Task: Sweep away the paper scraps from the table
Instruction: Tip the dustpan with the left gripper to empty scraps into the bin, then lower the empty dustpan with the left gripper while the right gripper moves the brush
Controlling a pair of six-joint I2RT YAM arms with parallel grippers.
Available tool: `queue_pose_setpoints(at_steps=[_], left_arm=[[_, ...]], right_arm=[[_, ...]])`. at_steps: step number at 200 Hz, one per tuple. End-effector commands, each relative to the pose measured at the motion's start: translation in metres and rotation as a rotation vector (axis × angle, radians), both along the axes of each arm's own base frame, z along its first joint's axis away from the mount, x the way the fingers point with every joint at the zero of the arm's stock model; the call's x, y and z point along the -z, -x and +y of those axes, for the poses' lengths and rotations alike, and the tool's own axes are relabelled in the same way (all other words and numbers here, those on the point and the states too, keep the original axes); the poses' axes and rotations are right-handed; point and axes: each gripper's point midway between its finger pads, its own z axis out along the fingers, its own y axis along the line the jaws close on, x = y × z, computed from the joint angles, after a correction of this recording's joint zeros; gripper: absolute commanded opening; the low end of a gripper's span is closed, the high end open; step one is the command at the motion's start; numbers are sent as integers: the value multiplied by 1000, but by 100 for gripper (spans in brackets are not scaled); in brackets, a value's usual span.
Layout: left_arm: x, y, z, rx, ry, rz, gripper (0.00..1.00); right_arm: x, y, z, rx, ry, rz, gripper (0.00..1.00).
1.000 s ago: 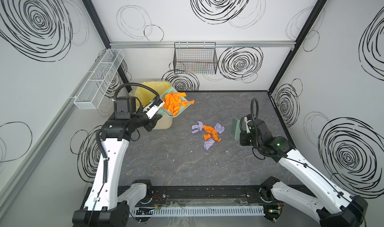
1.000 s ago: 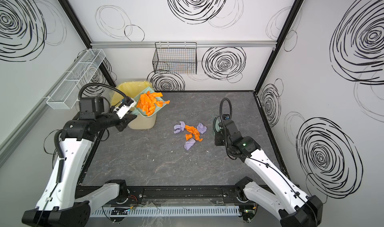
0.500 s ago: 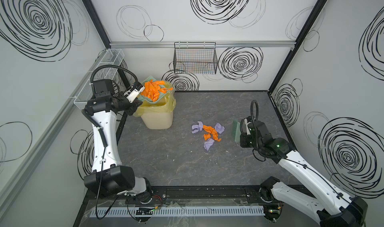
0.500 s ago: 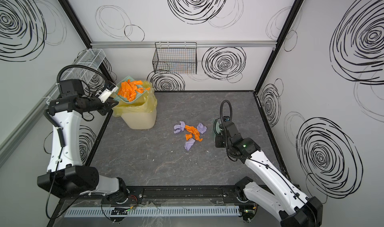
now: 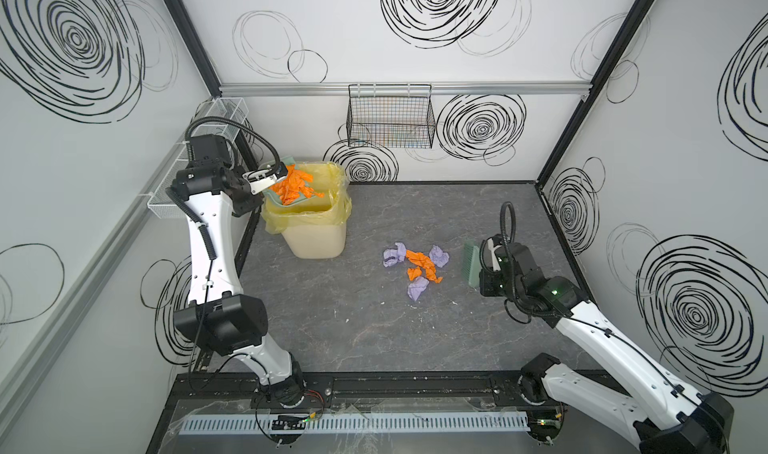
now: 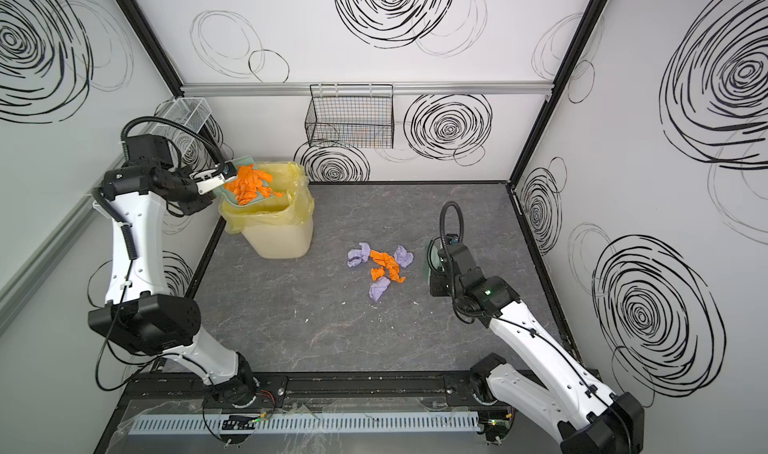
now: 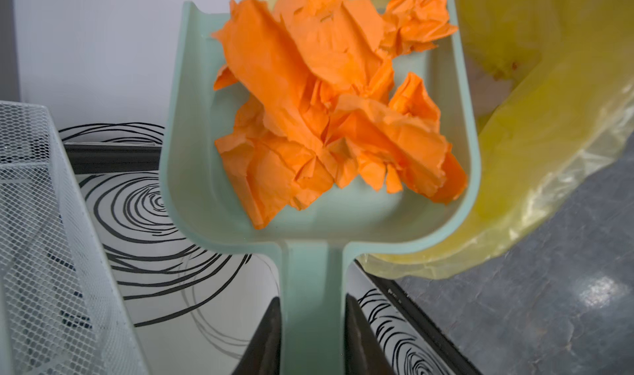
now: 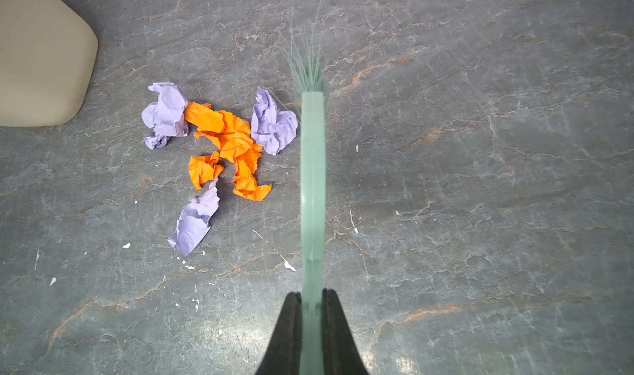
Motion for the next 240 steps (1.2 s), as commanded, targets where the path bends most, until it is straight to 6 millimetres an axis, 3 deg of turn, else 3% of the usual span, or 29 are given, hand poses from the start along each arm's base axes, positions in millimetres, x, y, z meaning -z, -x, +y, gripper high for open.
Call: queue_pose_setpoints(at_steps=[1,46,109,139,177,191,209,240], left_arm=[[-21,1,11,34,-222,-16,0],[-47,-8,10,77,-463,-118,0],[-87,-9,6,81,-645,-269,0],[-122,-8,9,55,-602,-355,0],[-166,19,-16,85,-357,-429,0],[-167,32,-29,112,-292,-439,0],[-153,50,-51,161,-202,-431,0],[-94,75,-88,224,-66,-325,0]], right_arm=[[-6,-4,2,7,-24,-33,0],[-5,-2,2,9,-35,-30,0],[-7,1,0,9,-39,-37,0],[-20,-6,10,-10,-82,-60,0],[-53,-27,49,-71,-271,-114,0],[-63,-39,65,-81,-344,-128,0],[-75,-56,87,-86,-444,-147,0],[-88,-91,127,-69,-618,-185,0]])
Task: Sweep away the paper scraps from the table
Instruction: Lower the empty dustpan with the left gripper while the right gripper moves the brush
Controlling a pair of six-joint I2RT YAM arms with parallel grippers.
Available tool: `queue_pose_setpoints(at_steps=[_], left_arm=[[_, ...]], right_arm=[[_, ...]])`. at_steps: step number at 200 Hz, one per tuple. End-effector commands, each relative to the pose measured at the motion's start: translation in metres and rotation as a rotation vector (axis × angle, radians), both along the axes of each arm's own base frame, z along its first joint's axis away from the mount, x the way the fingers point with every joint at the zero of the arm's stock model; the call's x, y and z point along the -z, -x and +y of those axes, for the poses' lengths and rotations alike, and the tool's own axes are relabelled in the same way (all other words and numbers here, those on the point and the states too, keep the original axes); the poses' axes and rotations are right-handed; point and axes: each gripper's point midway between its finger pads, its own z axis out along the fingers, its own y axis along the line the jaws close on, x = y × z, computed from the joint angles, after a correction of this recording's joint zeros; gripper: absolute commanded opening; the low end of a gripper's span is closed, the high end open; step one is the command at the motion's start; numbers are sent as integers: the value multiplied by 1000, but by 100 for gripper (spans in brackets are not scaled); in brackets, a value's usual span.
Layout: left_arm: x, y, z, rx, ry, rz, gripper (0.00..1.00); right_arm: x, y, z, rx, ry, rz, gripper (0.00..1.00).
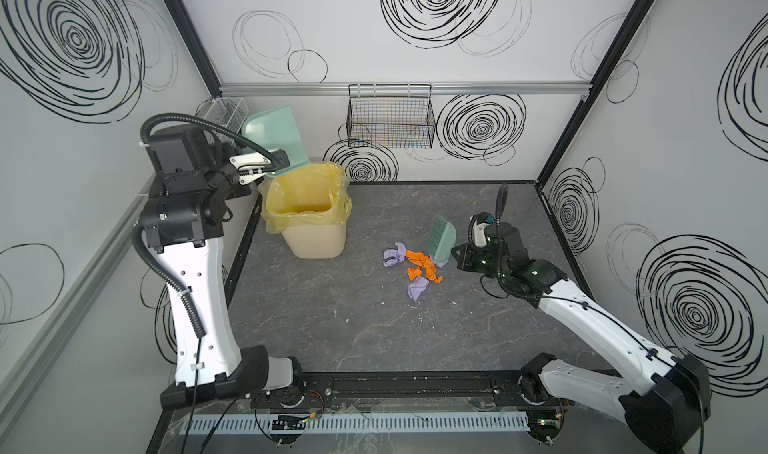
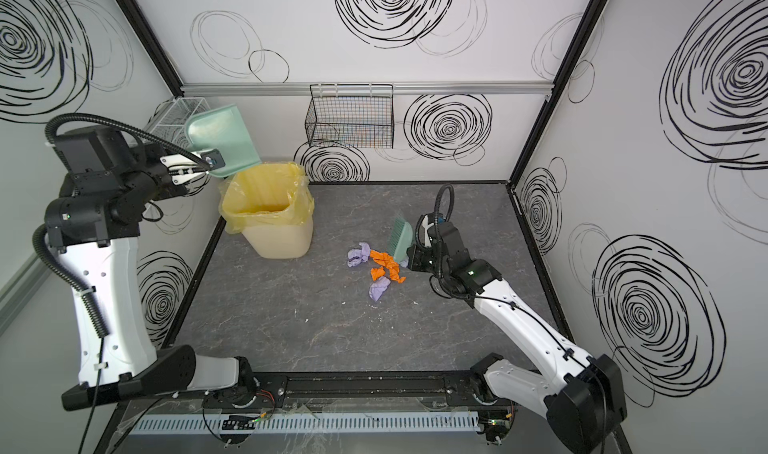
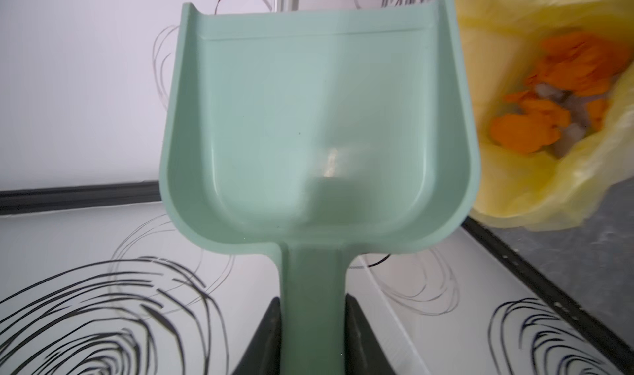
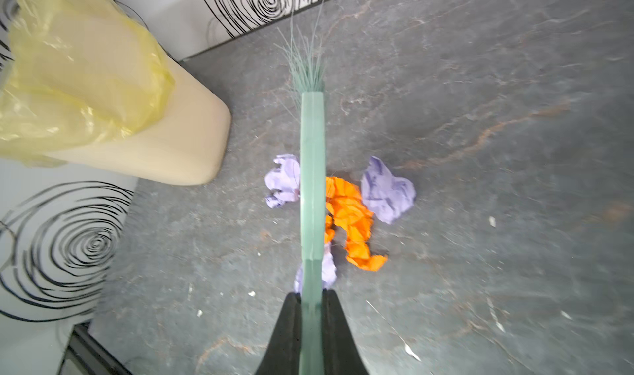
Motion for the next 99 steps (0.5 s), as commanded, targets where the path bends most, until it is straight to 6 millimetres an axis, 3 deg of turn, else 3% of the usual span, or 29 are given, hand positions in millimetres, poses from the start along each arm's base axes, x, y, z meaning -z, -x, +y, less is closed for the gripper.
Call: queue_pose_setpoints(at_steps=[1,27,52,99], left_arm=[[56,12,-37,98,155,141,0],[119,33,-69,155,244,254,0],[170,45,-93,178,316,324,0],[261,68,-134,215,451,520,0]], right_arm=[[-46,-33,40,6,-233,-106,0],[-40,-65,74,29,-284,-78,0],[-21,-96,104,39,-311,-17,0],[36,-136,133,59,-273,133,0]])
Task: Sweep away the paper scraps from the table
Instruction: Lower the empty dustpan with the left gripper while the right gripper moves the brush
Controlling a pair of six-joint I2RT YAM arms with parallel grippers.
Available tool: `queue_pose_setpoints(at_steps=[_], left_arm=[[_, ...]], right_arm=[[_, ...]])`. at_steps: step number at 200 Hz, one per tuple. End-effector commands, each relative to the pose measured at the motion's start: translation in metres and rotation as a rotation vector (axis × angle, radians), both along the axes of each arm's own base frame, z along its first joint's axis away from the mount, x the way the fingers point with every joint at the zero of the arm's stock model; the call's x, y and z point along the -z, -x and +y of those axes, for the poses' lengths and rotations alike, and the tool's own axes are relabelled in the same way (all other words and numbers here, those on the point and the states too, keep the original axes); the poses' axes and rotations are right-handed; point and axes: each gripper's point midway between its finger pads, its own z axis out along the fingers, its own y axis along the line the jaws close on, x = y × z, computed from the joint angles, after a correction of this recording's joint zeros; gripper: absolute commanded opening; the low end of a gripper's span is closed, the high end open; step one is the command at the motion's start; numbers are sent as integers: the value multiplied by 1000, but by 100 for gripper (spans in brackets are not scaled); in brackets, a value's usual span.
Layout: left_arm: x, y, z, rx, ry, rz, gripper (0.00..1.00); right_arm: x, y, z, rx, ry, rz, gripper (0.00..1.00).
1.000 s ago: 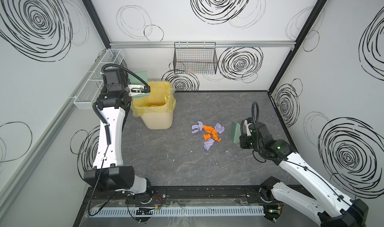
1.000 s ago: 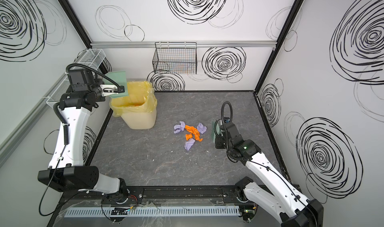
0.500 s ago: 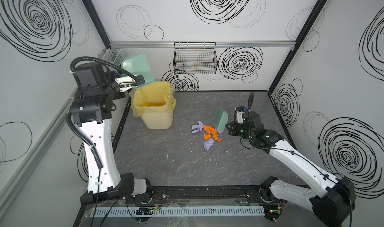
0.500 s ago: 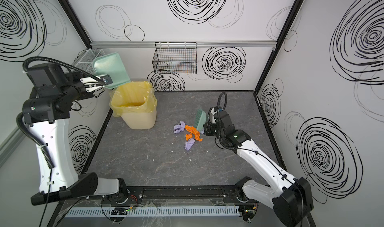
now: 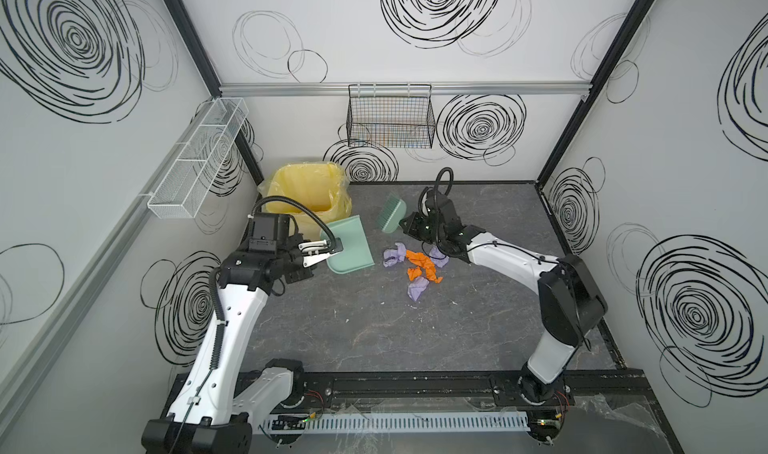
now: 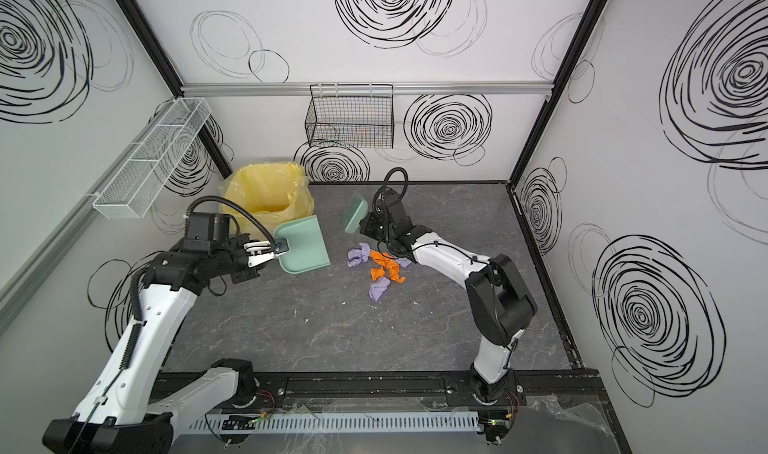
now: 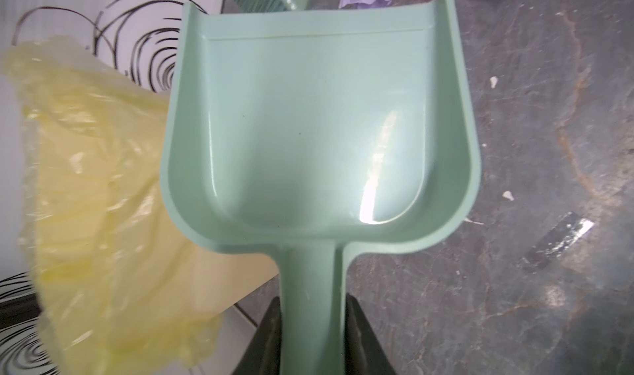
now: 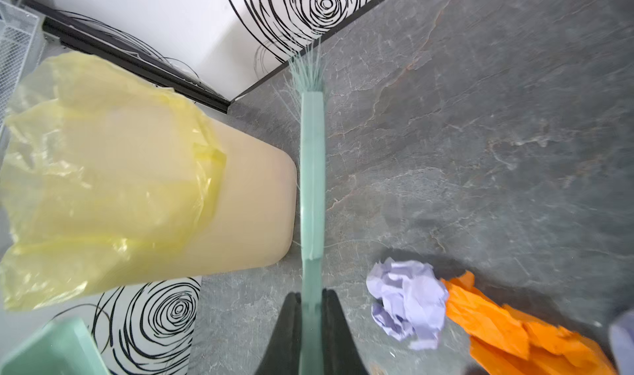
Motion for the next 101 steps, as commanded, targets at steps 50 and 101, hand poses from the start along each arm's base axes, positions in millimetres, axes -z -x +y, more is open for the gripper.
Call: queue_pose_setpoints(at_steps=[50,101], left_arm=[[78,13,-51,31,112,92,0],[96,7,-63,41,103,129,0]], right_arm=[[49,-1,1,17,-3,121,0],[61,34,-35,33,75,141,0]])
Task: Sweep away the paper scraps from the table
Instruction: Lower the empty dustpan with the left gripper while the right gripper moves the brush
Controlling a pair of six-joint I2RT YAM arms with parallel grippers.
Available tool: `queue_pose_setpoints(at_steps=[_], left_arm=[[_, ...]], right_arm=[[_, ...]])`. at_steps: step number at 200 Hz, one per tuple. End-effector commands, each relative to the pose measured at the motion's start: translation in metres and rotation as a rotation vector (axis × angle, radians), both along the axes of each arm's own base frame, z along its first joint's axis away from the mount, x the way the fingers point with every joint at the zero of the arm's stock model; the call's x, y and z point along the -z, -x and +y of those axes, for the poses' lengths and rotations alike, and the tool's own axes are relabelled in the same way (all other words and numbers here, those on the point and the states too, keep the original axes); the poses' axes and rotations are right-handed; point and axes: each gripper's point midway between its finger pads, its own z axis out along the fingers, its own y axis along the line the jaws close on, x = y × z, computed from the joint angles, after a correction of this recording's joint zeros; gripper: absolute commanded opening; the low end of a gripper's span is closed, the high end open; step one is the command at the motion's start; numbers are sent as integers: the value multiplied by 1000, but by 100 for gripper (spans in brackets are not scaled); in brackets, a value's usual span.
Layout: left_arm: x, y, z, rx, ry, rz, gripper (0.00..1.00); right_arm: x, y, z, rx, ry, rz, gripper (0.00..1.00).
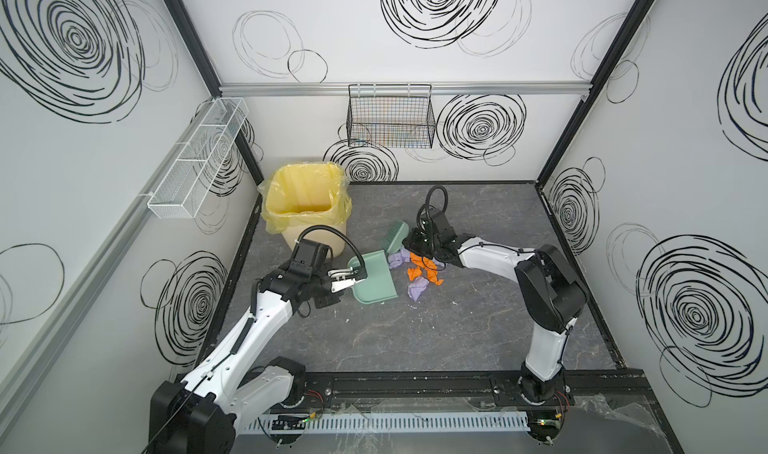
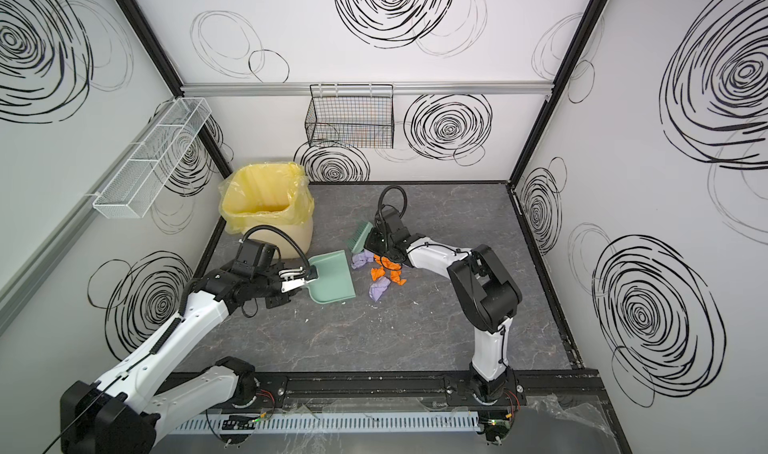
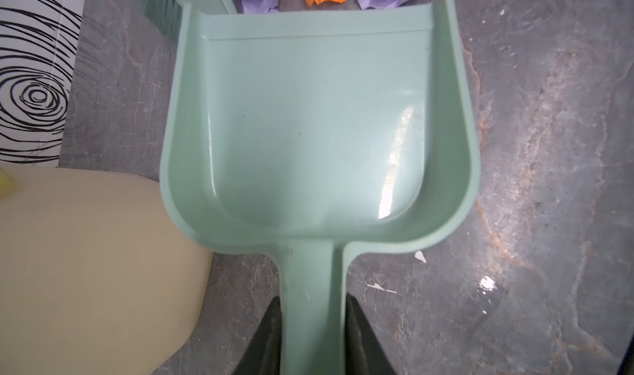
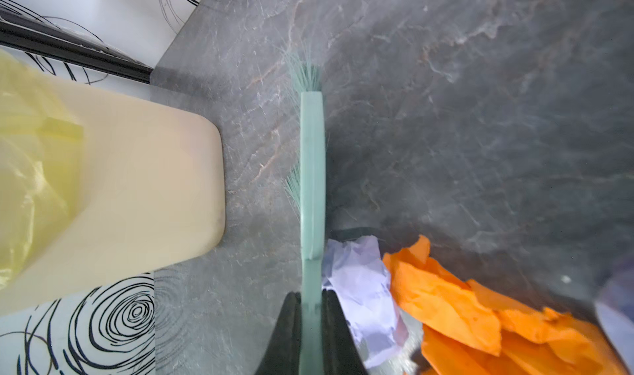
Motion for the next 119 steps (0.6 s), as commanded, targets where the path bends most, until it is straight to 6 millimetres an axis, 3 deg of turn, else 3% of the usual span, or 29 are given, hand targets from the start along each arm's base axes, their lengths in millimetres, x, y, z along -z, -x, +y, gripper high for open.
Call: queue_pose_setpoints(at_steps=[1,29,60,119], left_arm=[[0,-14,-7,-19,21,-32,0],[10,-17,-8,-21,7,-16,0],[19,-20,-10,-20,-6,-1,0],[32,-22,-13,14,-29,35,0]], right_arm=[[-19,10,-17,16,16,-42,0],[-13,36,-41,19,66,-31,0],[-20,63,-65,27,97,-43,0],[-94,89,-82,-7,52,-211,0]])
